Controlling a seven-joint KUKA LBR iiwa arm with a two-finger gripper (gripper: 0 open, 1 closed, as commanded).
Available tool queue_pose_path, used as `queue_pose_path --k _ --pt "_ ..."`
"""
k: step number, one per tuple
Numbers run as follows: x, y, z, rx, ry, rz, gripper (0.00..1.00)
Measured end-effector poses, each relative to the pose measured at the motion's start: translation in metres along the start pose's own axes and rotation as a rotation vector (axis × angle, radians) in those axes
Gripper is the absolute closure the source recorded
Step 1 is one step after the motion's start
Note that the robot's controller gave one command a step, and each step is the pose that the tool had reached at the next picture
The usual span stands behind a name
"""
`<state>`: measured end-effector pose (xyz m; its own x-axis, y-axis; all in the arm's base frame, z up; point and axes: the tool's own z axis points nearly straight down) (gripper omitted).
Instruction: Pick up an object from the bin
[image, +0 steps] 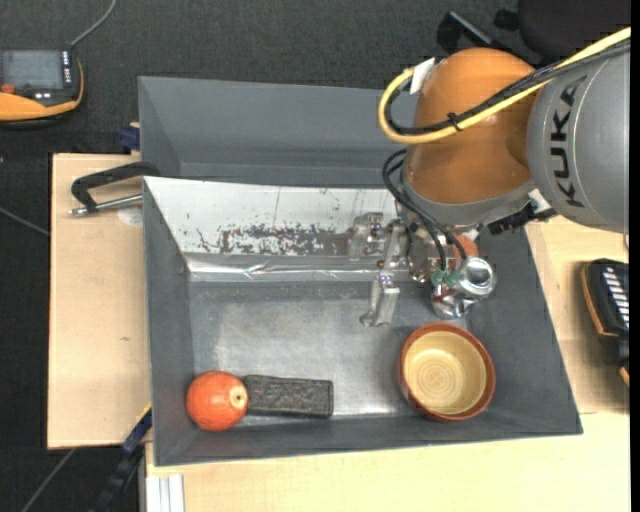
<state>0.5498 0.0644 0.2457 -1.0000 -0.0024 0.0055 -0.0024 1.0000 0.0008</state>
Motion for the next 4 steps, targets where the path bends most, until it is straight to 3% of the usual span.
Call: queue_pose_path --k 1,2,3,4 --pt "0.008 -0.034 0.028 0.0 0.001 0.145 0.0" --pt "0.024 -0.086 0.082 0.001 0.004 0.18 0.0" --pt "0.034 -0.071 0.032 0.0 -0.005 0.008 0.0" --pt "0.007 -0.1 0.114 0.0 -0.002 -0.096 0.0"
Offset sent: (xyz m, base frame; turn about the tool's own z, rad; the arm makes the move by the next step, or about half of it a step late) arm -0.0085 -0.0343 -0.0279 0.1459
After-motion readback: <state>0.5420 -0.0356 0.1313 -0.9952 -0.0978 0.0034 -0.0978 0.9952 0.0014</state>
